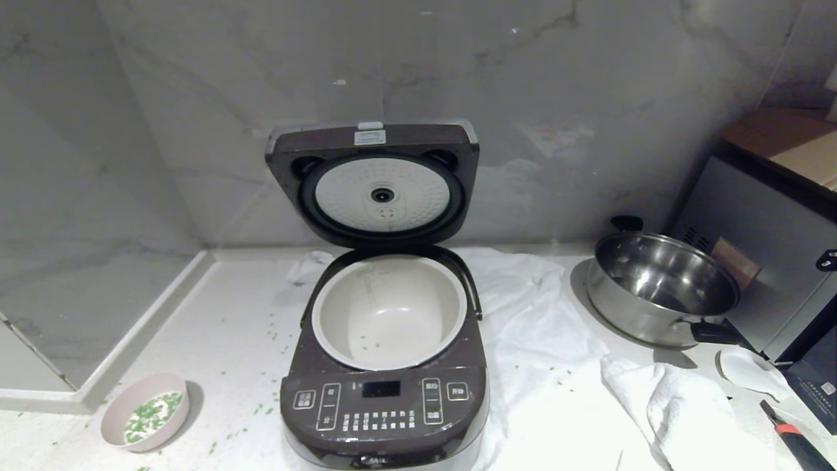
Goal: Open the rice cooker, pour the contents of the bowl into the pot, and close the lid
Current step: Turn on the tap
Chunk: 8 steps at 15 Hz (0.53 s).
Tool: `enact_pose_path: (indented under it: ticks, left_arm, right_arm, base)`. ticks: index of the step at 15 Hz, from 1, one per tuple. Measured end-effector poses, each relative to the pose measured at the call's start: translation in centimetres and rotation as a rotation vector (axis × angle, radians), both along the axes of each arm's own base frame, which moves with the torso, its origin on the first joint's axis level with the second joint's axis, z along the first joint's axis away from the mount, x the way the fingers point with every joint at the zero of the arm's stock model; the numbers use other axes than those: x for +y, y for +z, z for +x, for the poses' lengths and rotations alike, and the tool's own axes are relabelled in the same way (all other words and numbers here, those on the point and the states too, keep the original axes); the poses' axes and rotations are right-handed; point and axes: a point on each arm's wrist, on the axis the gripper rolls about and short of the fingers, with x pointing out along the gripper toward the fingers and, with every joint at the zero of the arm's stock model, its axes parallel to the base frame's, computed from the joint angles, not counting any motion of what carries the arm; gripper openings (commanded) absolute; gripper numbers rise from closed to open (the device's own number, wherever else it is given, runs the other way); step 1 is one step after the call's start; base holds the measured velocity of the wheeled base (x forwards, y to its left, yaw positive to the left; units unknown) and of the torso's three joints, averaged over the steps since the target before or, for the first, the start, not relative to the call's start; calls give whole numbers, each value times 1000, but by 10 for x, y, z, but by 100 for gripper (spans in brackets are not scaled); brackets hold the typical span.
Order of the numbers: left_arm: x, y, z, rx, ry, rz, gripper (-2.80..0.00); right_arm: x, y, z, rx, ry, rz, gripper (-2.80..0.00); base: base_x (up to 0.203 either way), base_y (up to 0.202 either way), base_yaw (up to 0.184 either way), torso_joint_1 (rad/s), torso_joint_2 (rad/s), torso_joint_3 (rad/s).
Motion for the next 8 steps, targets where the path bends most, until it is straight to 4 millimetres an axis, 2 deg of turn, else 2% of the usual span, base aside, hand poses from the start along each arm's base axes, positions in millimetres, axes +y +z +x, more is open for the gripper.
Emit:
enact_pose_path:
  ticks: [2, 4, 7, 8]
  left_arm:
    - [0, 0, 0, 0, 1, 0, -280]
    - [0, 0, 0, 0, 0, 0, -280]
    - [0, 0, 0, 0, 1, 0, -280]
    - [0, 0, 0, 0, 1, 0, -280]
  right_arm:
    - [1, -7, -2, -64, 28, 8, -280]
    - [4, -11, -3, -68, 129, -11, -280]
    - [5, -39, 9, 45, 245, -53, -280]
    - [6, -43, 11, 55, 304, -50, -280]
  base:
    - [0, 0, 0, 0, 0, 0]
    - [0, 0, 0, 0, 0, 0]
    - [0, 0, 0, 0, 0, 0]
    - [0, 0, 0, 0, 0, 0]
